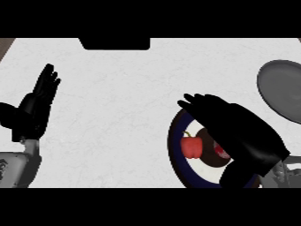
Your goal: Pick the bell pepper from the plate and place it in the pan
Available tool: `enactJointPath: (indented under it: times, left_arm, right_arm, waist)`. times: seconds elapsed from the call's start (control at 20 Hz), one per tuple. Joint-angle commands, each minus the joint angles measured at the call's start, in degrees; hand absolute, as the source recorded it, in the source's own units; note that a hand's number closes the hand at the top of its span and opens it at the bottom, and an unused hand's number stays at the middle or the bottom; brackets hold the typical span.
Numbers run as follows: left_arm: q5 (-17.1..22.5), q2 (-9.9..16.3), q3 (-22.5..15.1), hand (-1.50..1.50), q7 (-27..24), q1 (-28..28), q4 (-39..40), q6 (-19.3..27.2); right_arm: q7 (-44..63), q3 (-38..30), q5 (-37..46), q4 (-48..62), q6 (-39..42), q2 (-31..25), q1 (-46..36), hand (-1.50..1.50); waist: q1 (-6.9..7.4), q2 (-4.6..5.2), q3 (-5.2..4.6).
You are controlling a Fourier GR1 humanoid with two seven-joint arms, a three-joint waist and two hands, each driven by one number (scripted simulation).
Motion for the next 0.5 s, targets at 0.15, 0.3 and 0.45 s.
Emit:
enactJointPath:
  times: [0.15,0.3,0.45]
  left_arm:
    - [-3.1,-2.5,-0.3,0.00,4.0,-5.2,1.5,1.3]
    - [-1.3,-1.8,3.8,0.00,-3.5,-1.7,5.0,-4.3]
    - [-1.8,-2.0,4.2,0.00,-2.0,0.1,2.1,-4.5]
  right_arm:
    - [-4.4,1.6,4.1,8.3,3.2,4.2,-1.1,-1.50]
    - [-4.3,0.9,6.9,3.9,5.9,4.9,2.1,-1.50]
    - [-6.0,1.6,10.4,6.4,6.4,6.7,2.1,-1.50]
  waist:
    - [-0.05,0.09,0.01]
    - [-0.17,0.02,-0.02]
    - [-0.01,0.00,-0.01]
